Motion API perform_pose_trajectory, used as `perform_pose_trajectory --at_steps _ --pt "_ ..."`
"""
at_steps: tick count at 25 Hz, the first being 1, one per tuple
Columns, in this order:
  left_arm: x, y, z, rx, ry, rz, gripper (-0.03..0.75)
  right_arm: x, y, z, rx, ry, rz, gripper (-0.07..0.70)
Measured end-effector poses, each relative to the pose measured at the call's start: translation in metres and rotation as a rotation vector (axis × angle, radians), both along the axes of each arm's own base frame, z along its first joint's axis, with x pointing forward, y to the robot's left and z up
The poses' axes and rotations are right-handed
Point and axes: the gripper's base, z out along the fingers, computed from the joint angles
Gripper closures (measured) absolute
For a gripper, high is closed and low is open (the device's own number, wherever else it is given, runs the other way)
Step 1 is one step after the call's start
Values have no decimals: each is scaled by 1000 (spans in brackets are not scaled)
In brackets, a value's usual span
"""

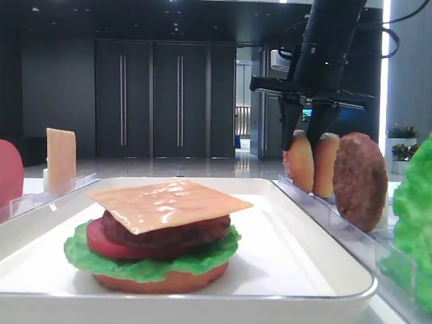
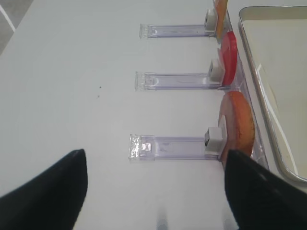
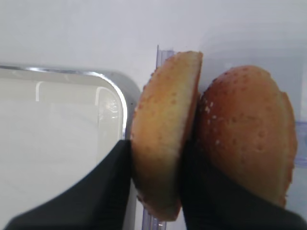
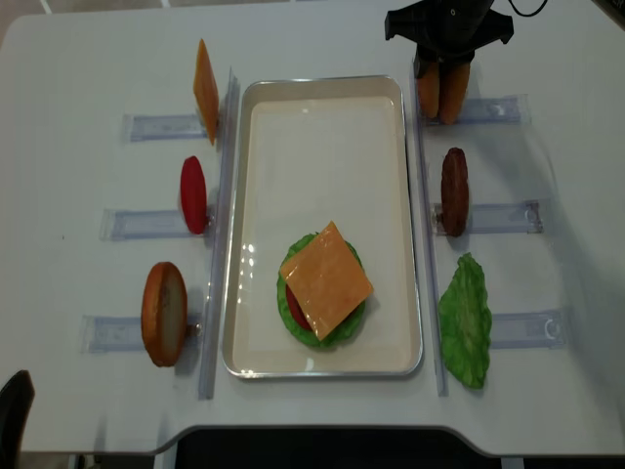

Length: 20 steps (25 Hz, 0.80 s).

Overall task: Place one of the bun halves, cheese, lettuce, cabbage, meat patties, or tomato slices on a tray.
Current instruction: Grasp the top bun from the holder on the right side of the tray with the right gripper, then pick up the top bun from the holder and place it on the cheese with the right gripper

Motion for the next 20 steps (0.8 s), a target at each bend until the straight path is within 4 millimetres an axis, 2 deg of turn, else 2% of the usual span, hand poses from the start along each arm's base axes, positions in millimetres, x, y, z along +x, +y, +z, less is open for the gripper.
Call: perform_pose_trajectory --at_steps 20 --pt "0 0 0 0 0 0 24 0 0 0 -2 -4 7 415"
